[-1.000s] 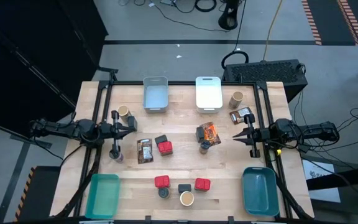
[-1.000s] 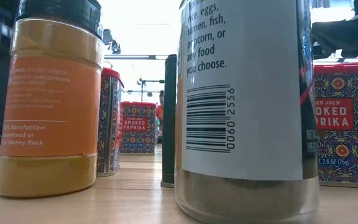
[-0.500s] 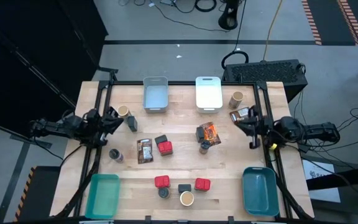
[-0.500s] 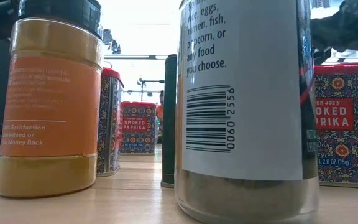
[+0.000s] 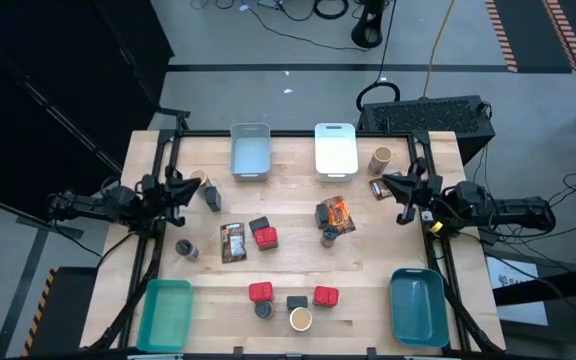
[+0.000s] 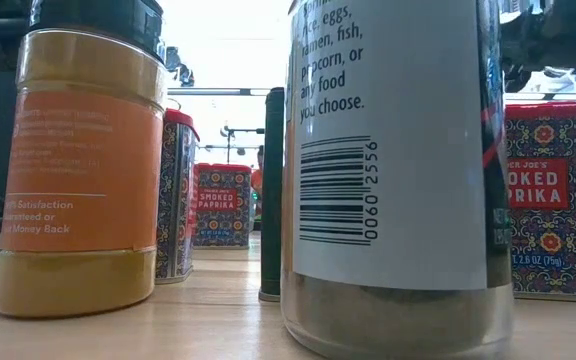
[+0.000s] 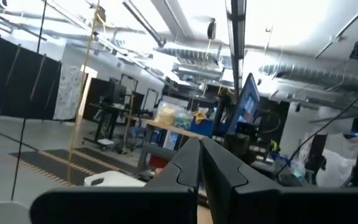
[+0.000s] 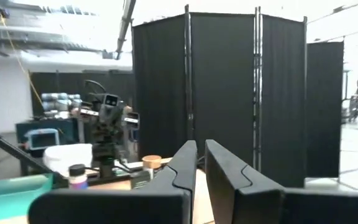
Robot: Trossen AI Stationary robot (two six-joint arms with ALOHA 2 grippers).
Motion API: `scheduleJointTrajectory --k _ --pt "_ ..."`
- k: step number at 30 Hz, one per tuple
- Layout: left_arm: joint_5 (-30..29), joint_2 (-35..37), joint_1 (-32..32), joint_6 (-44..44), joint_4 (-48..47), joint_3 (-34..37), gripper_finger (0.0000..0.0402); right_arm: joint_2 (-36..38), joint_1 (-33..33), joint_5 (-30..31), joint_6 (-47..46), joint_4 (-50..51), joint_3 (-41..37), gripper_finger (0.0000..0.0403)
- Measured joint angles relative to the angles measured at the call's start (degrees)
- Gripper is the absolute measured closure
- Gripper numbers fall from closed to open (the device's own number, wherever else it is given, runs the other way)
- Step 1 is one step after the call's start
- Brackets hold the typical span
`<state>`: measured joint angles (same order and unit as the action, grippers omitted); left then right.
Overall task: Sort spices by type
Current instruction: Put the black spice can into the gray bin
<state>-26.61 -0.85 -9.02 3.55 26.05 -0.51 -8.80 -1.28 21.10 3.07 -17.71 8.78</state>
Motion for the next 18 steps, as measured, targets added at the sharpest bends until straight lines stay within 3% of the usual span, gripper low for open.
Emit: scheduleJointTrajectory --k 9,18 --pt "-1.8 -5.7 0.0 0.0 4.4 -0.2 0.0397 -8.6 2.8 0.0 2.1 -0.2 6.3 0.0385" --pt "-0.7 -19.6 0.5 0.5 8.3 -5.4 0.0398 -16.5 4.3 -0.2 -3.8 -0.1 9.6 0.0385"
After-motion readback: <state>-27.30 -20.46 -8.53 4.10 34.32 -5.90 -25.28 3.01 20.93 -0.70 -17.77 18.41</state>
